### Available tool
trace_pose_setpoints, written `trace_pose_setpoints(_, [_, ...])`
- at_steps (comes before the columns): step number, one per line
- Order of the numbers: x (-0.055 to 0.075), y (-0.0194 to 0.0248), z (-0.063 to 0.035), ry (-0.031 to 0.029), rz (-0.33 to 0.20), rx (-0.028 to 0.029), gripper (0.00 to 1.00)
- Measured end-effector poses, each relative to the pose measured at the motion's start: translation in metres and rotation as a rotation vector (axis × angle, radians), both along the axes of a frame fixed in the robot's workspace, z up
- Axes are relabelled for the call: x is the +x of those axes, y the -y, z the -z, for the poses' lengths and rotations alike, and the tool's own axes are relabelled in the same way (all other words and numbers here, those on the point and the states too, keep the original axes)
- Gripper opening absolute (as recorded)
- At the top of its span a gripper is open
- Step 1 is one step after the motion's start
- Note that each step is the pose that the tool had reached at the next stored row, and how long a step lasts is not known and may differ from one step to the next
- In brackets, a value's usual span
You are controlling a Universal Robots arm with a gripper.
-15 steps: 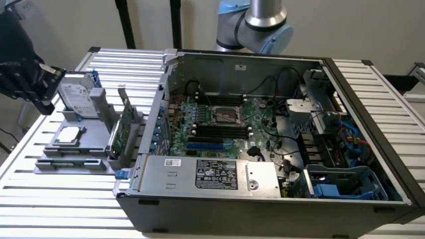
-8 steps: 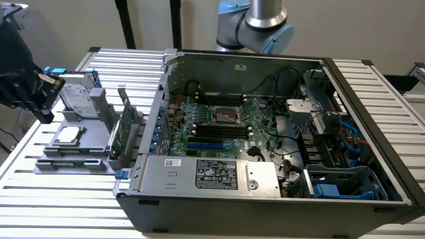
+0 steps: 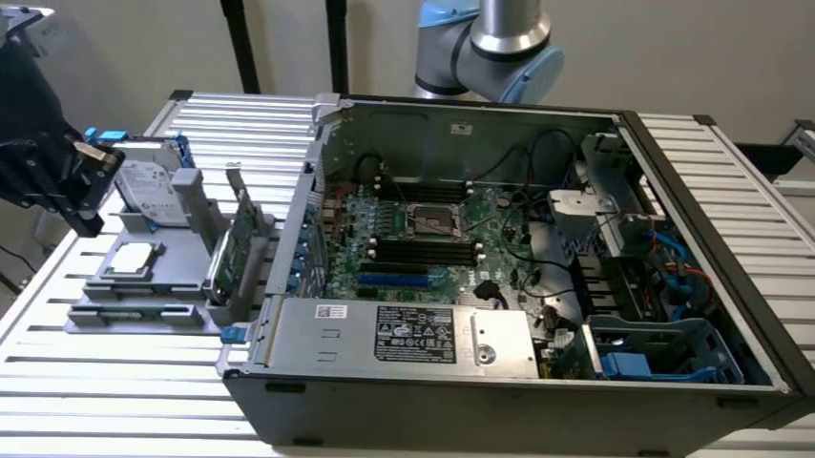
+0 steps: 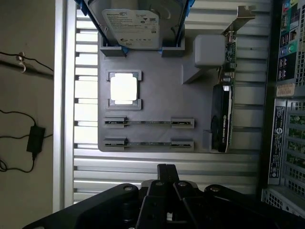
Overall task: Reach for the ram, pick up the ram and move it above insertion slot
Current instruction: 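Pick up the ram and move it above insertion slot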
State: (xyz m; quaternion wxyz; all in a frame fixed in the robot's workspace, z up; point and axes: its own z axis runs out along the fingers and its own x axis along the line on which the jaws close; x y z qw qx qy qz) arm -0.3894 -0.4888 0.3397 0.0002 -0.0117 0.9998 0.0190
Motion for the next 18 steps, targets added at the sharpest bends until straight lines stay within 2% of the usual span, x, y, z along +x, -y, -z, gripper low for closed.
trace_pose_setpoints(4, [0.0,0.0,0.0,0.0,0.0,-0.0001,0.11])
trace_pose_setpoints(6, [0.0,0.0,0.0,0.0042,-0.012,-0.0002,0.11])
trace_pose_setpoints(18, [0.0,-0.0001,0.0016,0.0061,-0.23,0.0004,0.11])
